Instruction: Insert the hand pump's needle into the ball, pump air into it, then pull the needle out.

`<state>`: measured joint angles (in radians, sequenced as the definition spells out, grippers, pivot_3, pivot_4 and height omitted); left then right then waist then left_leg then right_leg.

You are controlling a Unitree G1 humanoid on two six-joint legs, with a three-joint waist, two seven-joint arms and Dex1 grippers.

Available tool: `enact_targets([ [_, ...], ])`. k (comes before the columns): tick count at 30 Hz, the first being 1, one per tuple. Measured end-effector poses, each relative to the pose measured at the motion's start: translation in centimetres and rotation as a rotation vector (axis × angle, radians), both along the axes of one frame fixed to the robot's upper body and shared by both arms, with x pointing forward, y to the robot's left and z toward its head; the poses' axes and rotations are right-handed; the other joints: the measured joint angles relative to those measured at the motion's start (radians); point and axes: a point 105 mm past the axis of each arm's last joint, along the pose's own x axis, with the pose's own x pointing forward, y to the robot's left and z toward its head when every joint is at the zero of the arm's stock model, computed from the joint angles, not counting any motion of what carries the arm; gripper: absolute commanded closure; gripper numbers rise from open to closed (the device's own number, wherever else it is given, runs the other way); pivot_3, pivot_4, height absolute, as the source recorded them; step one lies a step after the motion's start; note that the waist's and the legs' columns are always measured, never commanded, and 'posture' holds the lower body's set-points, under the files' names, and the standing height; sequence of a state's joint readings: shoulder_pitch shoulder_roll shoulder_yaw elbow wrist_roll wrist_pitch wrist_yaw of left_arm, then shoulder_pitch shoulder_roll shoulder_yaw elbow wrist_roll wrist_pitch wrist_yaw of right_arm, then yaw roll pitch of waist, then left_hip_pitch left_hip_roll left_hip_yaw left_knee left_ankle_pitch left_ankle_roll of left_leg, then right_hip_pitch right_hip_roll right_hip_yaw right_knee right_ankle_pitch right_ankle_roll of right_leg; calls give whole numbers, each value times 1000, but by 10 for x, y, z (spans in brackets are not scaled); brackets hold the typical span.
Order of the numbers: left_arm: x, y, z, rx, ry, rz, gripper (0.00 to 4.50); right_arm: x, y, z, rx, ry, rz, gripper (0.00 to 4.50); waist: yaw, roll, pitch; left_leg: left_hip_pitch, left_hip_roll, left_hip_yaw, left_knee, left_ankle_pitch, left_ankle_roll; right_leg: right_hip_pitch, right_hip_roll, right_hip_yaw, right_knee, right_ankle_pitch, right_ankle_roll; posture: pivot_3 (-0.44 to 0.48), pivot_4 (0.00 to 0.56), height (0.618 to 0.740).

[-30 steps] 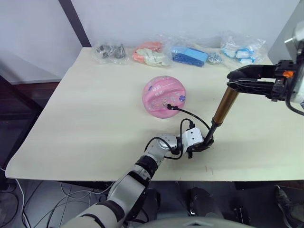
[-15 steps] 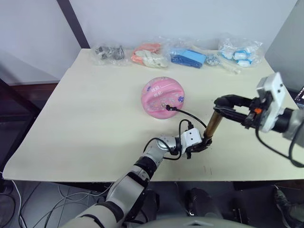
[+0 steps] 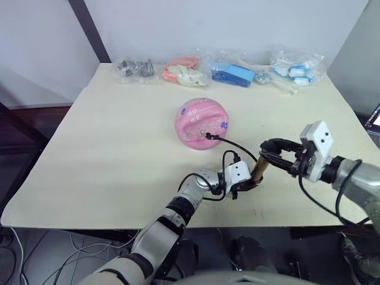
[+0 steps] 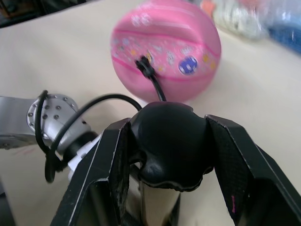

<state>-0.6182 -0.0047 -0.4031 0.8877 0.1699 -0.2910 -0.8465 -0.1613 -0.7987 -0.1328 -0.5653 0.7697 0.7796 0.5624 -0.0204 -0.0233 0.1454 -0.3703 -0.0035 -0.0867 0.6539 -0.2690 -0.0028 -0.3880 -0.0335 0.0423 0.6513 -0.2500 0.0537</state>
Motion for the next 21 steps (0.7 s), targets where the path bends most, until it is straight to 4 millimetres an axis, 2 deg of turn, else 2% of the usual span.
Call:
enact_targets([
  [2, 0, -1, 2, -6, -4, -5, 3418, 2, -3, 28, 2, -8, 21, 2561, 3, 8, 6, -5, -1, 0, 0, 0, 0, -5, -1, 1, 0, 1, -1, 0, 150, 740],
  [4, -1, -2, 3, -11, -3, -8, 3418, -1, -5, 58, 12, -50, 49, 2562, 7, 8, 7, -9, -1, -1, 0, 0, 0, -9, -1, -1, 1, 3, -4, 0, 150, 740],
  [10, -2, -4, 3, -14, -2, -12, 3418, -14, -10, 120, 17, -116, 87, 2561, 8, 8, 8, -11, -2, 0, 0, 0, 0, -9, -3, -1, -1, 3, -4, 0, 150, 740],
  [17, -1, -3, 3, -15, -4, -9, 3418, -14, -9, 121, 38, -89, 67, 2562, 9, 8, 9, -12, -2, 0, 0, 0, 0, -10, -3, -1, -1, 3, -3, 0, 150, 740],
  [19, -2, -4, 2, -16, -1, -9, 3418, -14, -8, 112, 58, -98, 62, 2562, 10, 7, 8, -12, -2, -1, 0, 0, 0, -10, -3, -2, -1, 3, -3, 0, 150, 740],
  [21, -2, -3, 2, -14, 0, -6, 3418, -14, -5, 94, 65, -96, 49, 2562, 10, 6, 7, -11, -2, -1, 0, 0, 0, -9, -2, -2, -1, 3, -3, 0, 150, 740],
])
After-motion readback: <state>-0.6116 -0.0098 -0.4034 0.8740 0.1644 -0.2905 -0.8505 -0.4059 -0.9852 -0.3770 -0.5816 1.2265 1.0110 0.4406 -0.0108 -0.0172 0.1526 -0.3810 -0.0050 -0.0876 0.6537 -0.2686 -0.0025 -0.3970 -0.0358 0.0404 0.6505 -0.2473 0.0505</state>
